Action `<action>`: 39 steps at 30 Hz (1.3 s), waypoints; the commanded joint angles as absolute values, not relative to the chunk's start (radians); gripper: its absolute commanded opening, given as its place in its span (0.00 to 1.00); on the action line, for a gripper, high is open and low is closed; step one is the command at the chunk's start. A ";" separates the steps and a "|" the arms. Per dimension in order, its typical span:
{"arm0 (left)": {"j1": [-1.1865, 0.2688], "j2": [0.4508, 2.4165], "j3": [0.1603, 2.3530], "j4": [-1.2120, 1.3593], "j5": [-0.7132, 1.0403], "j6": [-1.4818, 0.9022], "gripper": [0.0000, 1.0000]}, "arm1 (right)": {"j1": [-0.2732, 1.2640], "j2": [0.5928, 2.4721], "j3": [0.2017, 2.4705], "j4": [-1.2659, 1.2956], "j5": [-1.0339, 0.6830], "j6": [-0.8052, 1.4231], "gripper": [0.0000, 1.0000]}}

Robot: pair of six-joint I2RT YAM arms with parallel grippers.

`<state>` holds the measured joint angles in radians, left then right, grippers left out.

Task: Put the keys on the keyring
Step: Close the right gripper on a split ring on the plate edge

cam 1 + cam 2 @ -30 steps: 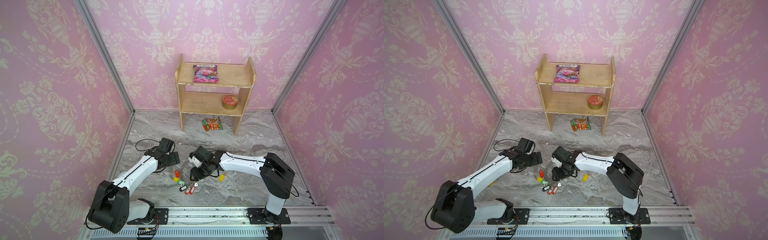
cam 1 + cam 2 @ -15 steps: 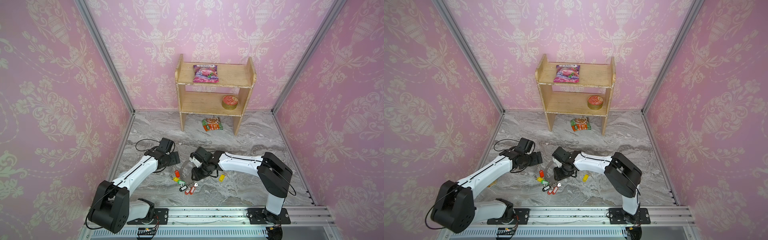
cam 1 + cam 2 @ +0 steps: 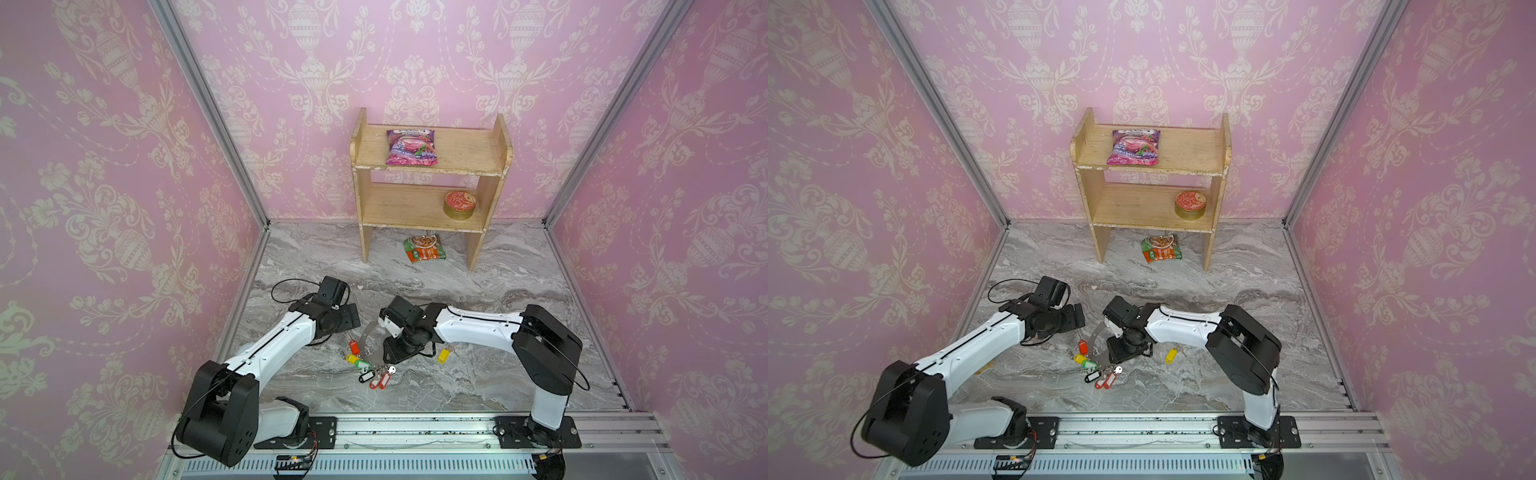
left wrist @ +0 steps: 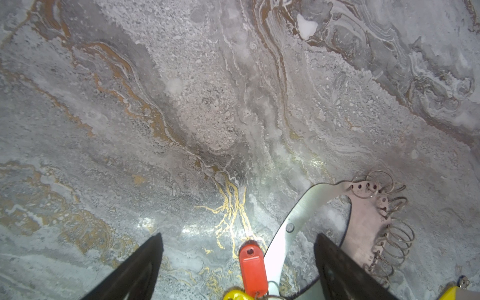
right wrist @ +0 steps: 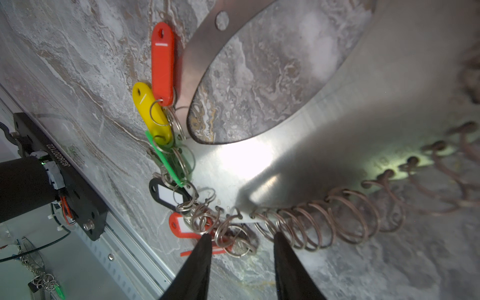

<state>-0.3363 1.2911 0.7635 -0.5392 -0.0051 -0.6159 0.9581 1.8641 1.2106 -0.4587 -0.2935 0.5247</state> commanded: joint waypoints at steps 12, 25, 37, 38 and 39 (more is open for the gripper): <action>-0.328 1.277 0.750 -0.549 0.006 -0.612 0.93 | 0.966 1.898 1.195 -0.495 -0.273 0.505 0.40; -0.327 1.274 0.749 -0.550 0.004 -0.611 0.93 | 0.971 1.905 1.192 -0.499 -0.272 0.492 0.40; -0.327 1.267 0.745 -0.551 0.000 -0.612 0.93 | 0.972 1.905 1.198 -0.481 -0.289 0.483 0.33; -0.326 1.265 0.746 -0.552 0.000 -0.612 0.93 | 0.971 1.906 1.198 -0.481 -0.288 0.483 0.32; -0.327 1.265 0.745 -0.552 0.000 -0.612 0.93 | 0.971 1.905 1.198 -0.481 -0.288 0.483 0.31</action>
<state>-0.3355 1.2896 0.7616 -0.5392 -0.0051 -0.6159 0.9649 1.8904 1.2102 -0.4755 -0.2882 0.4980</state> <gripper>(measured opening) 0.931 0.316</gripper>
